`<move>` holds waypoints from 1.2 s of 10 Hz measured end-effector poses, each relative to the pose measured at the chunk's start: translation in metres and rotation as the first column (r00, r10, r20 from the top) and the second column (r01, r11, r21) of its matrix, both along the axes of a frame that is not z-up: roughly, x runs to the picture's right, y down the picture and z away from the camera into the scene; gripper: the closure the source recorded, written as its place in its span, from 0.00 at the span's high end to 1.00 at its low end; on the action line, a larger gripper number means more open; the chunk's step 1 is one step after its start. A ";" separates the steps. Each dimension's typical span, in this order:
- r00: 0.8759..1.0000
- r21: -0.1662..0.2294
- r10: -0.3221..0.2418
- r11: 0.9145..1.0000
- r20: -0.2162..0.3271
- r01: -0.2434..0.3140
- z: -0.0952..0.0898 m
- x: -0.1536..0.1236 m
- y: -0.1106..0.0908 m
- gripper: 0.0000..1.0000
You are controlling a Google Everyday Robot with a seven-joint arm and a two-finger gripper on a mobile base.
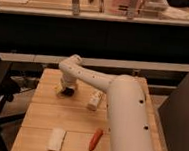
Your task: Place the eraser on the white sponge
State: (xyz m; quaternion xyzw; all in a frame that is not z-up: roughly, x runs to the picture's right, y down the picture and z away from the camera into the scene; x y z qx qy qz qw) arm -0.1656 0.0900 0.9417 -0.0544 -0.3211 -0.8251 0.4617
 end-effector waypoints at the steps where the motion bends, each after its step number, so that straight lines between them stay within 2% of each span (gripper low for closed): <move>1: 1.000 0.000 -0.002 1.000 -0.001 0.002 0.000 0.000 0.000 0.80; 12: 1.000 -0.018 -0.018 1.000 -0.012 0.018 0.004 -0.002 0.009 0.80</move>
